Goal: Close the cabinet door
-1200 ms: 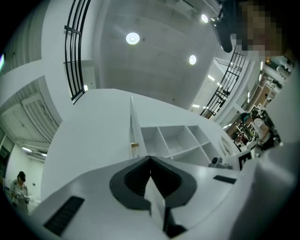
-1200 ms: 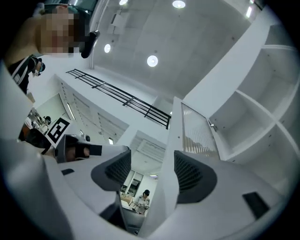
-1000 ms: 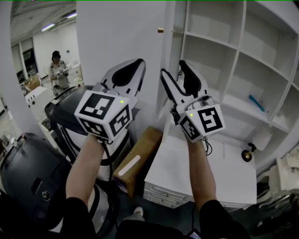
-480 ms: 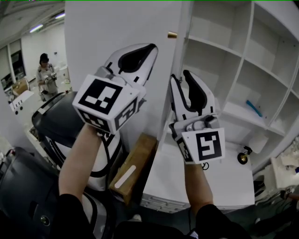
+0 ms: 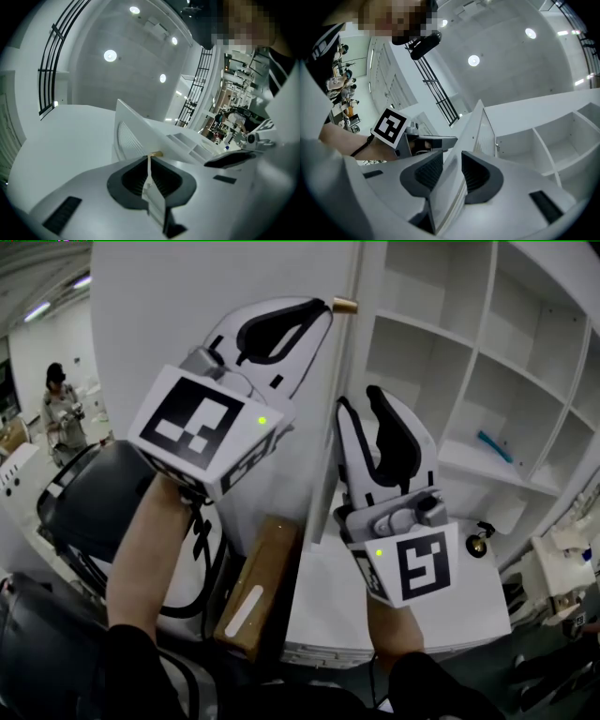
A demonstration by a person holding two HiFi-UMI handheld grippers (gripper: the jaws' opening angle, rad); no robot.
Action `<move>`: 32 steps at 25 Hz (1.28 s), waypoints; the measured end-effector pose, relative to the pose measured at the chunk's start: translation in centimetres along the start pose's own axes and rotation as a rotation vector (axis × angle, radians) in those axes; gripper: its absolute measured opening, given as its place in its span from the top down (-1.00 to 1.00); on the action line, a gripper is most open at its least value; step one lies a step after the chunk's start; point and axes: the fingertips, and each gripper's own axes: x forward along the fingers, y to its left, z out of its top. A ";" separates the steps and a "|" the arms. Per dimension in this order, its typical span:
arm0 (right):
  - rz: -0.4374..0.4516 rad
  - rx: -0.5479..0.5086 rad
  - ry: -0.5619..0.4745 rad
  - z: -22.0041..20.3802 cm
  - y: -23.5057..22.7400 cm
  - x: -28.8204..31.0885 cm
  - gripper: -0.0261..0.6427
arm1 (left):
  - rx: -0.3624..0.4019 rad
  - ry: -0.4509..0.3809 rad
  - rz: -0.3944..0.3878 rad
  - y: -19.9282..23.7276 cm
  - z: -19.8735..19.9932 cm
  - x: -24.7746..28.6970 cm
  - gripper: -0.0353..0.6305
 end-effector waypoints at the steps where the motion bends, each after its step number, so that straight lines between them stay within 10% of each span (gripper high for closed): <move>1: -0.001 -0.002 0.001 -0.1 0.0 0.0 0.56 | 0.009 -0.008 -0.009 0.1 0.1 0.2 0.85; 12: -0.002 -0.008 -0.016 0.0 -0.1 -0.2 0.56 | 0.083 -0.019 -0.161 -0.2 1.6 0.7 0.64; 32: 0.038 0.024 -0.040 0.2 -2.5 -2.3 0.55 | 0.114 -0.077 -0.153 -2.0 2.4 2.2 0.60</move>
